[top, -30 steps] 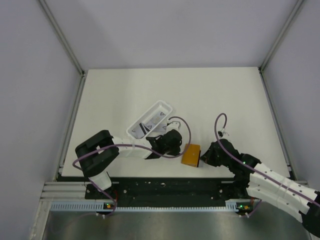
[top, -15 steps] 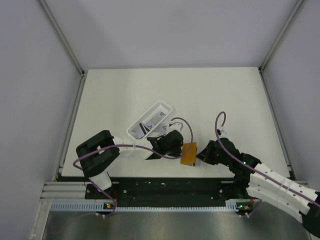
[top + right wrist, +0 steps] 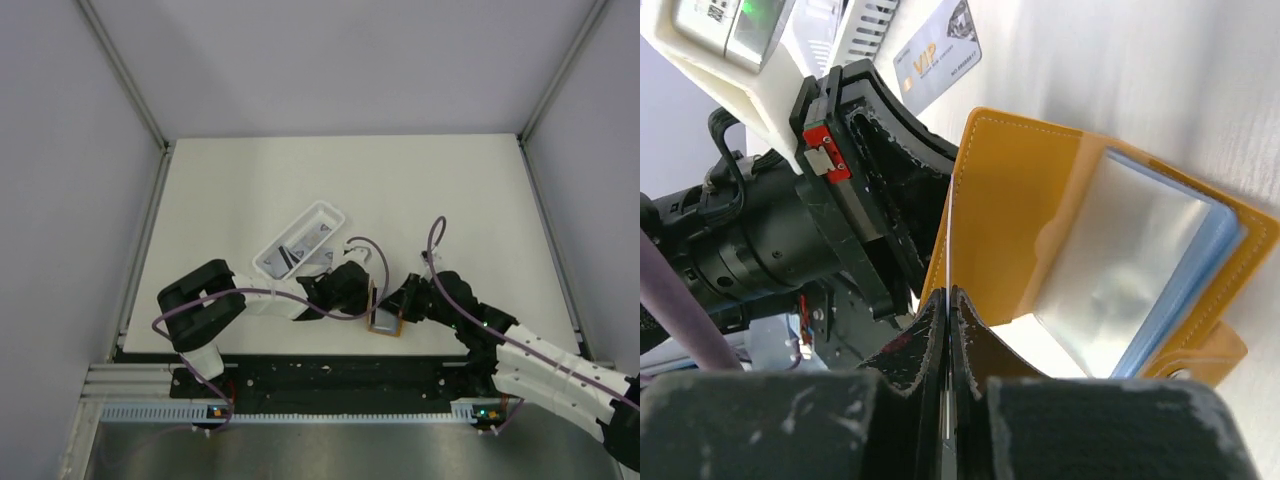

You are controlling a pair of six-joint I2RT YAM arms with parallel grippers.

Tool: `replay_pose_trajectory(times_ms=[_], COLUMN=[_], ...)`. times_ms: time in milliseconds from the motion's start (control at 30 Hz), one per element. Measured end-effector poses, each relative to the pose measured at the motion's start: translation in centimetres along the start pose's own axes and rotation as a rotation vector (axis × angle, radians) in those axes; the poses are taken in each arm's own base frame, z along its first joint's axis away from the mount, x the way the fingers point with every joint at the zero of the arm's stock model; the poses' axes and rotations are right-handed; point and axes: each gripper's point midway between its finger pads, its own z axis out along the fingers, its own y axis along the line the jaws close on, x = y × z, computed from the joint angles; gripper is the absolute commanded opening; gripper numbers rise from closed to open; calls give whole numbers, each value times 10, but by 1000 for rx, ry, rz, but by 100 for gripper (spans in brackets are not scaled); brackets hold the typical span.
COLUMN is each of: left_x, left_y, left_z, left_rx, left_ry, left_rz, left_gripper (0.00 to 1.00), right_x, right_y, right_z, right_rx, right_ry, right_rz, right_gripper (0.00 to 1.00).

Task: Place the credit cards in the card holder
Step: Open the card holder at the center of the board.

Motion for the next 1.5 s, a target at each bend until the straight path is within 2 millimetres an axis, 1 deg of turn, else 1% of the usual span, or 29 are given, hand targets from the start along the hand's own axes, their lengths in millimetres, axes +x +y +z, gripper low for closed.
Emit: replay_pose_trajectory(times_ms=[100, 267, 367, 500, 600, 767, 867, 1000, 1067, 1233, 1300, 1333, 1400, 1433, 1500], left_x=[4, 8, 11, 16, 18, 16, 19, 25, 26, 26, 27, 26, 19, 13, -2], left_y=[-6, -9, -11, -12, -11, -6, -2, 7, 14, 43, 56, 59, 58, 53, 36], left_z=[1, 2, 1, -2, -4, -6, -10, -21, -26, -45, -58, -64, -77, -85, -101], left_rx=[49, 117, 158, 207, 225, 231, 222, 188, 157, 12, -51, -65, -60, -41, 20], left_ry=[4, -19, -32, -42, -51, -66, -63, -45, -41, -46, -44, -46, -68, -86, -134], left_rz=[-20, -72, -101, -138, -160, -185, -189, -184, -182, -167, -148, -139, -115, -97, -61], left_gripper=[0, 0, 0, 0, 0, 0, 0, 0, 0, 0, 0, 0, 0, 0, 0], right_x=[2, 5, 7, 11, 13, 10, 8, 15, 15, 13, 13, 12, 11, 11, 9], right_y=[2, -6, -11, -25, -34, -34, -39, -56, -55, -54, -54, -54, -53, -54, -54], right_z=[6, 14, 17, 23, 27, 34, 39, 45, 47, 52, 52, 52, 52, 51, 50], right_rx=[-24, -27, -23, -2, 15, 14, 35, 98, 98, 101, 104, 107, 115, 120, 124], right_ry=[5, -3, -13, -22, -28, -46, -57, -32, -31, -32, -31, -31, -32, -33, -38], right_rz=[1, -1, -8, -15, -16, -22, -26, -34, -34, -35, -38, -41, -46, -49, -52], right_gripper=[0, 0, 0, 0, 0, 0, 0, 0, 0, 0, 0, 0, 0, 0, 0])
